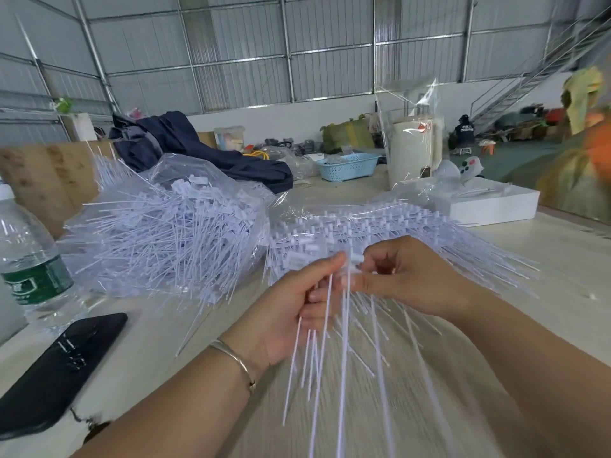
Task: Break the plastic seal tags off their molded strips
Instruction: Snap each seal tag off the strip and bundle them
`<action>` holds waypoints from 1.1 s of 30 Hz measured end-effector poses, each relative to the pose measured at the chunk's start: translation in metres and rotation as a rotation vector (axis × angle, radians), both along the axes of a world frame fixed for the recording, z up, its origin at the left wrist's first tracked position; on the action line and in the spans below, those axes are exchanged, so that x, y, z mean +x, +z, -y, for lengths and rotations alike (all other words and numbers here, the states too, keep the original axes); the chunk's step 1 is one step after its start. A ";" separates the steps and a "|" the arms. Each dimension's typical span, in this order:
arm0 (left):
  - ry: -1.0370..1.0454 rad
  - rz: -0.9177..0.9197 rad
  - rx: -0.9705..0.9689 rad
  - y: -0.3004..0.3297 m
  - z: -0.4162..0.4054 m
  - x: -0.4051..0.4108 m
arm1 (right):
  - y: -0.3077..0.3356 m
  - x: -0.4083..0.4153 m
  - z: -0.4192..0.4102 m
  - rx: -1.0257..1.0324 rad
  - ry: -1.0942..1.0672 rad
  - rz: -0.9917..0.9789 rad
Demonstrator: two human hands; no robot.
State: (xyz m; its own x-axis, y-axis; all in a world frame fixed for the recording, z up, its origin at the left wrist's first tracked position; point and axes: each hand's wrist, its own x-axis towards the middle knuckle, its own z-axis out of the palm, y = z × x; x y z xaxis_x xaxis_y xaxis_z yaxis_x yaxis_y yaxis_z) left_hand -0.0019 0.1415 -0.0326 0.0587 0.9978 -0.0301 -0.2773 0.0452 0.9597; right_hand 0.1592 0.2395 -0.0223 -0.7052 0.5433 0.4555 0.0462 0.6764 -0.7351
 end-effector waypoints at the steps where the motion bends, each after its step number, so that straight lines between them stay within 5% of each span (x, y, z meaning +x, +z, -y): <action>1: 0.045 0.003 -0.007 -0.001 -0.002 -0.001 | -0.002 -0.001 0.001 0.015 -0.024 0.005; 11: 0.204 0.042 0.035 -0.002 -0.002 -0.014 | 0.003 0.005 -0.010 0.126 -0.168 0.105; 15: 0.308 -0.048 0.076 -0.002 -0.005 -0.017 | -0.003 0.001 -0.011 0.299 -0.249 0.329; 18: 0.408 -0.175 0.076 -0.005 -0.006 -0.016 | -0.003 -0.003 -0.006 0.380 -0.302 0.277; 22: 0.468 -0.294 0.053 -0.006 -0.006 -0.015 | 0.004 0.000 -0.003 0.105 -0.213 0.049; 33: 0.360 -0.350 0.084 -0.008 -0.007 -0.015 | 0.008 0.001 0.001 -0.335 -0.102 -0.125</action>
